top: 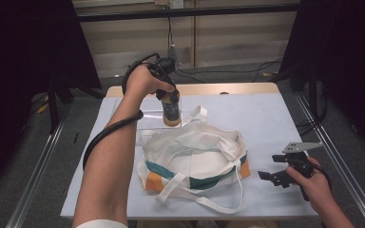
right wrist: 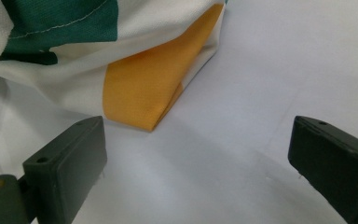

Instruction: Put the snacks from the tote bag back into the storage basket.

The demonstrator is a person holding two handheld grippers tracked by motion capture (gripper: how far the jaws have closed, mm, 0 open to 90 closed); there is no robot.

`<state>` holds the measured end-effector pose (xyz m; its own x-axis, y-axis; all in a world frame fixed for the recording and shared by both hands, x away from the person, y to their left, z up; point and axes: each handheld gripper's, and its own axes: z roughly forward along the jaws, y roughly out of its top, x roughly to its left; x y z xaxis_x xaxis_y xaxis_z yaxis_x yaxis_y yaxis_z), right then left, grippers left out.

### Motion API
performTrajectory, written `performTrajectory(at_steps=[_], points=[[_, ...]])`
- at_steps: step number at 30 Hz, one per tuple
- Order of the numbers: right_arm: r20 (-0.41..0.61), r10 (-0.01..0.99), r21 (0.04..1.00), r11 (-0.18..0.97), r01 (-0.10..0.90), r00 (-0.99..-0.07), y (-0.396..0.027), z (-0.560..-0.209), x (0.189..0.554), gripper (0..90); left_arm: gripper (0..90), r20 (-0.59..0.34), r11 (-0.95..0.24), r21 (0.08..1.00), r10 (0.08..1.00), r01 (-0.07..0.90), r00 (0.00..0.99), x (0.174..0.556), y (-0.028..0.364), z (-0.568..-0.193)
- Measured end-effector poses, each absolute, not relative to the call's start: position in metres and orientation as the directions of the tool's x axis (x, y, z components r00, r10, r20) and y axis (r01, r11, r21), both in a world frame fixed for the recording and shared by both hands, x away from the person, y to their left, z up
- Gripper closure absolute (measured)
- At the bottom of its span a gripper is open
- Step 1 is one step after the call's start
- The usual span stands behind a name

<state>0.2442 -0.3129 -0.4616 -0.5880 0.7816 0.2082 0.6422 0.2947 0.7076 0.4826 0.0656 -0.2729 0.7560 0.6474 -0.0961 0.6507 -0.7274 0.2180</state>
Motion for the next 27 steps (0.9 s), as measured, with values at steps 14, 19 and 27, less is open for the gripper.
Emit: performTrajectory(at_steps=[14,19,27], points=[[0.21,0.78,0.71,0.294,0.64,-0.59,-0.3125,-0.4612,0.2438,4.2,30.5,-0.088,-0.732,0.216,0.645,0.646,0.759,0.4837,0.0701,-0.2751],[0.207,0.781,0.711,0.293,0.639,-0.589,-0.3128,-0.4608,0.2436,4.2,30.4,-0.091,-0.72,0.218,0.657,0.659,0.748,0.4818,0.07,-0.2787],[0.206,0.78,0.71,0.297,0.639,-0.591,-0.3128,-0.4603,0.2431,4.2,30.4,-0.086,-0.729,0.211,0.65,0.651,0.755,0.4818,0.0714,-0.2834]])
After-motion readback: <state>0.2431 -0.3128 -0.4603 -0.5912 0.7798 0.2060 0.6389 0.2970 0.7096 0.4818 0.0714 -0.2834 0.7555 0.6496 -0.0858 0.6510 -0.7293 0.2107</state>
